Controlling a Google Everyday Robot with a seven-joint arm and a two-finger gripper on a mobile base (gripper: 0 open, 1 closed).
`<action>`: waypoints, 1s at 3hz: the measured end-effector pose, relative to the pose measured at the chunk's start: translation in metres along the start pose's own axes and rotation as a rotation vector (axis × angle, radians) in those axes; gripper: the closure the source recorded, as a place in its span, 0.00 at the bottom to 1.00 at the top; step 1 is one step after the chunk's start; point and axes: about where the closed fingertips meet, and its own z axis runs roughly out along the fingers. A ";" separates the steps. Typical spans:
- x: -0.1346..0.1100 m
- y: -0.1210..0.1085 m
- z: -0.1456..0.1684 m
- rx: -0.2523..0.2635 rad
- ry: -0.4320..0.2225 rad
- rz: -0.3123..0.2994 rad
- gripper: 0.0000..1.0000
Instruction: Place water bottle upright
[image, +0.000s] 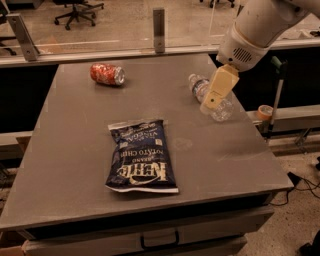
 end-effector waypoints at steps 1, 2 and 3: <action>-0.023 -0.038 0.039 -0.014 -0.039 0.131 0.00; -0.032 -0.071 0.072 -0.013 -0.052 0.272 0.00; -0.029 -0.092 0.098 0.002 -0.026 0.406 0.00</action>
Offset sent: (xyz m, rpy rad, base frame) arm 0.1457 0.0286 -0.0623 0.1933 0.1146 -0.4003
